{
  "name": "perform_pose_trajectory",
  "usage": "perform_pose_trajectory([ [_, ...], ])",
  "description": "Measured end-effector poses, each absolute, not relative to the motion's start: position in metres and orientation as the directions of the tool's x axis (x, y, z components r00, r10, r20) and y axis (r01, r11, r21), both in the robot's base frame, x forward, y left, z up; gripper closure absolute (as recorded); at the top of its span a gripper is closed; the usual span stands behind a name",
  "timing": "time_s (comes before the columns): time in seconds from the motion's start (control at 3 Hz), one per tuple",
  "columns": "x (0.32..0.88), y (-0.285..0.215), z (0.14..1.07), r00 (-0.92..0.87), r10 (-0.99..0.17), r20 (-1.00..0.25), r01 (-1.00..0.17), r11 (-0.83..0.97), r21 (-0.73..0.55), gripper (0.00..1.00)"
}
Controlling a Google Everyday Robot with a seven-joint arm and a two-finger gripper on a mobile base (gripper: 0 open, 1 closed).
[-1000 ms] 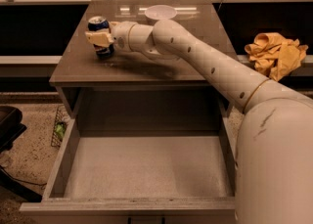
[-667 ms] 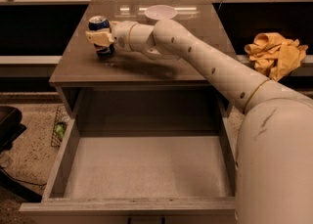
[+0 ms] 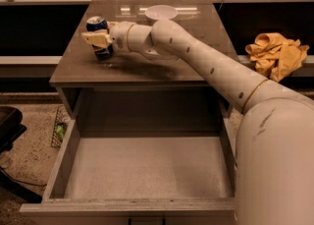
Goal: Pick pepsi can from top drawer and place on counter
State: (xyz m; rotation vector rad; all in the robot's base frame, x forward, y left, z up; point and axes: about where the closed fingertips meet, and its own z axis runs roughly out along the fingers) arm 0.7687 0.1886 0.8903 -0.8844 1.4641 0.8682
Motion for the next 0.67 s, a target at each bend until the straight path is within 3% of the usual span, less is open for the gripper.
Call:
perform_pose_trajectory([
  [0.33, 0.7678, 0.1911, 0.8901, -0.056, -0.046, -0.997, -0.899, 0.437, 0.03, 0.0],
  [0.67, 0.7678, 0.1912, 0.8901, -0.056, -0.046, -0.997, -0.899, 0.437, 0.03, 0.0],
])
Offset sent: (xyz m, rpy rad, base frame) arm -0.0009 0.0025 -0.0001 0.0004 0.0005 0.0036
